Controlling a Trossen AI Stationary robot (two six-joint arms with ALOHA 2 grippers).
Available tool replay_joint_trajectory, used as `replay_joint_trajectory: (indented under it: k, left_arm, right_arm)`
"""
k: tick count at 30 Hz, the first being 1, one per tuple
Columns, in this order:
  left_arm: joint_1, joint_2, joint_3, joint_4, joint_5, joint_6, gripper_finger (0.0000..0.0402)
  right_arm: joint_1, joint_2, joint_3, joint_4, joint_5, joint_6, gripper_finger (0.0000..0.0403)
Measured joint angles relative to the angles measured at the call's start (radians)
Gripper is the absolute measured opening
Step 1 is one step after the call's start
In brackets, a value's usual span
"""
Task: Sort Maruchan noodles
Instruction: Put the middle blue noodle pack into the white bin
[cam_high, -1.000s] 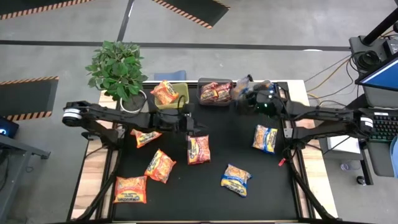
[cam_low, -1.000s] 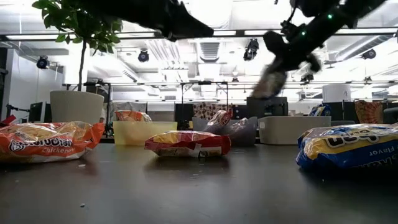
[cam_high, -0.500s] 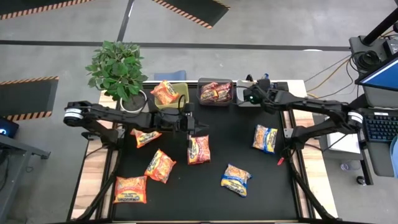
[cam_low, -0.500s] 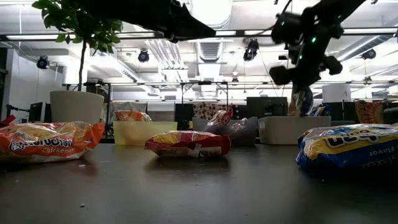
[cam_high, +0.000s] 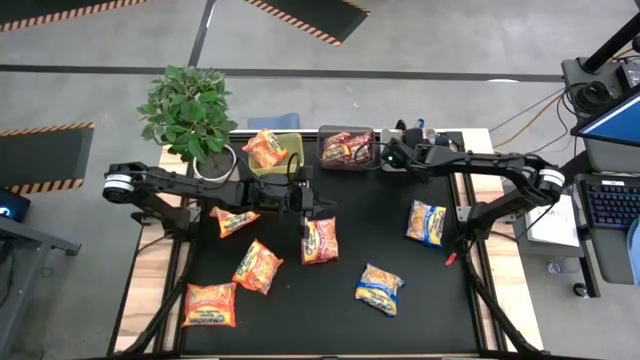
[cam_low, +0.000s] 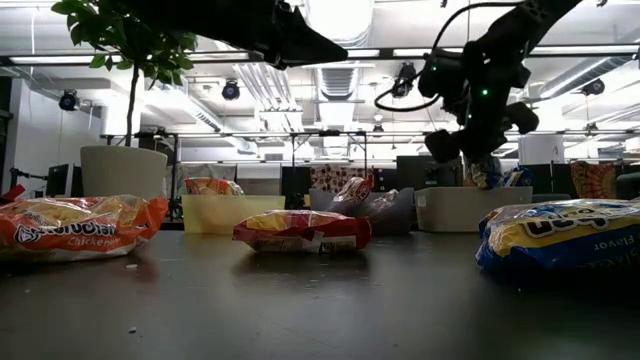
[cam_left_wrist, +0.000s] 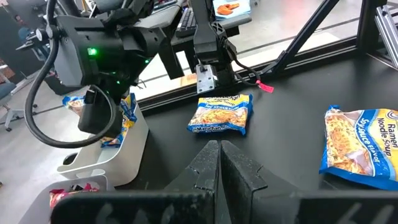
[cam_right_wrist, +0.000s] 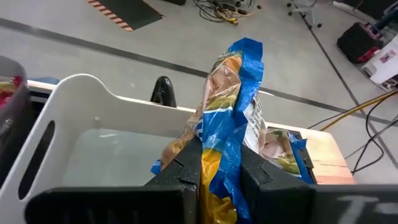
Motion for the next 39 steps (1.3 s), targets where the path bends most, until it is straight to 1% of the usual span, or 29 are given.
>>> replay_joint_trajectory:
  k: [3, 7, 11, 14, 20, 30, 39]
  left_arm:
    - [0.000, 0.000, 0.000, 0.000, 0.000, -0.003, 0.0000]
    - [0.000, 0.000, 0.000, 0.000, 0.000, -0.003, 0.0000]
    - [0.000, 0.000, 0.000, 0.000, 0.000, -0.003, 0.0000]
    - [0.000, 0.000, 0.000, 0.000, 0.000, -0.007, 0.0000]
    - [0.000, 0.000, 0.000, 0.000, 0.000, -0.008, 0.0000]
    - [0.000, 0.000, 0.000, 0.000, 0.000, -0.017, 0.0000]
    - [0.000, 0.000, -0.001, 0.000, 0.000, -0.025, 0.0000]
  right_arm:
    - [-0.004, -0.004, 0.000, 0.018, 0.000, -0.009, 0.0038]
    - [-0.009, -0.039, 0.004, 0.072, 0.003, -0.060, 0.0038]
    - [-0.022, -0.054, 0.030, 0.079, 0.032, -0.104, 0.0038]
    - [-0.030, -0.052, 0.028, 0.082, 0.033, -0.107, 0.0038]
    - [-0.030, -0.010, -0.003, 0.079, 0.026, -0.081, 0.0038]
    - [-0.030, 0.108, -0.010, 0.082, 0.026, -0.043, 0.0038]
    - [-0.030, 0.158, -0.010, 0.091, 0.026, -0.026, 0.0039]
